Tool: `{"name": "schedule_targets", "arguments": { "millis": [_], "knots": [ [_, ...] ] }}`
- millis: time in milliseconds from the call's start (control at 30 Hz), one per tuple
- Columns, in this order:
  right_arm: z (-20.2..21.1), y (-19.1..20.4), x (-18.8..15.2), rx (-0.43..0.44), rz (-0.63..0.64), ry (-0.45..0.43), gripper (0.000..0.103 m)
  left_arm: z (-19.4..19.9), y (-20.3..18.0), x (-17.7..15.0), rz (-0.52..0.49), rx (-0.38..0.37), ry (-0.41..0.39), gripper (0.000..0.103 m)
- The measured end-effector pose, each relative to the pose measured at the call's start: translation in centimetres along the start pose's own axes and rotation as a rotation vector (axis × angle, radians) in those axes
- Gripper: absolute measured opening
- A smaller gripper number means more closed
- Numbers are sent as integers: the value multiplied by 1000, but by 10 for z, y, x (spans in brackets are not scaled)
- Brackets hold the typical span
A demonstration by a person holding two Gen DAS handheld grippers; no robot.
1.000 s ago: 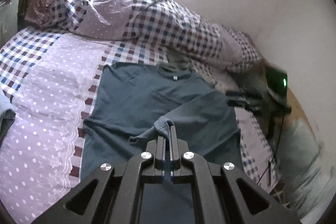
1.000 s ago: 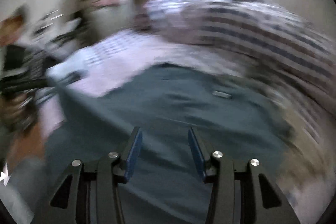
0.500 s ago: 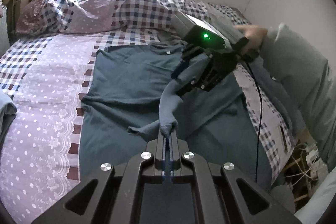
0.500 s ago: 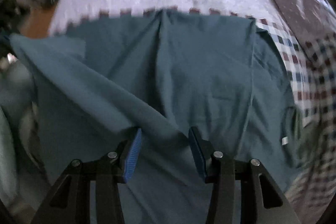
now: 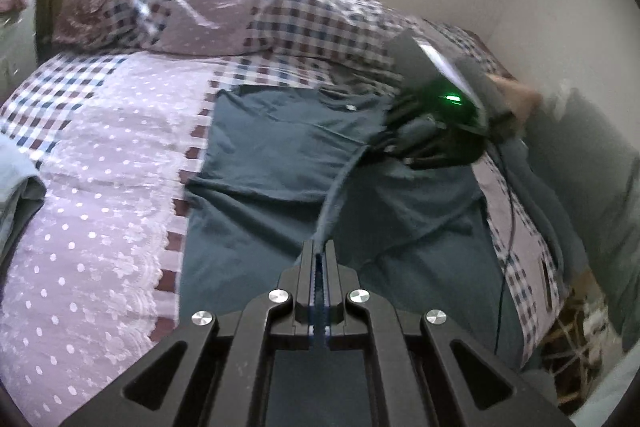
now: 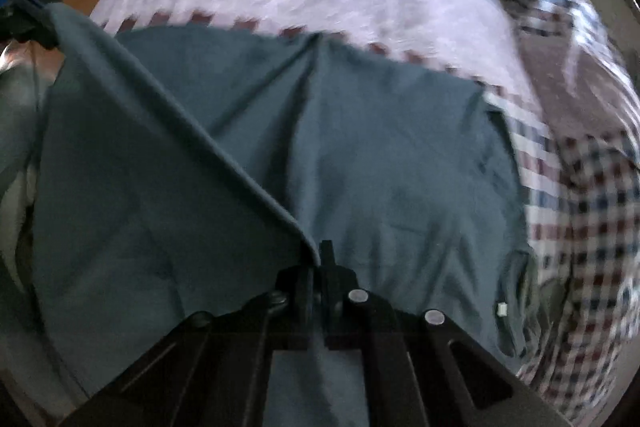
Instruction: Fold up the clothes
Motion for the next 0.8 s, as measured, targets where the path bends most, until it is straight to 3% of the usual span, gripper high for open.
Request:
{"name": "schedule_targets", "arguments": {
  "millis": [133, 433, 667, 700, 800],
  "knots": [
    [8, -35, -8, -63, -124, -46, 1, -19, 22, 31, 62, 22, -3, 1],
    [-37, -78, -9, -186, -277, -4, 1, -89, 97, 85, 232, 101, 49, 1],
    [-67, -98, -9, -262, -389, 17, 0, -130, 129, 101, 282, 151, 74, 2],
    [-73, -102, -10, -275, -411, 30, 5, -135, 134, 100, 309, 153, 74, 2],
    [-84, -107, -17, -292, -489, 73, 11, -140, 147, 86, 388, 137, 91, 15]
  ]
}}
Point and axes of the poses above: each gripper's, at about its wrist camera, not at the fingertips, and z roughly against the way its jaws point, y to its left, x to its top, the point moved 3 cm from there along -z, roughly the way its jaws point, and after that the axes turned 11 degrees about -x, right-handed, at the moved point
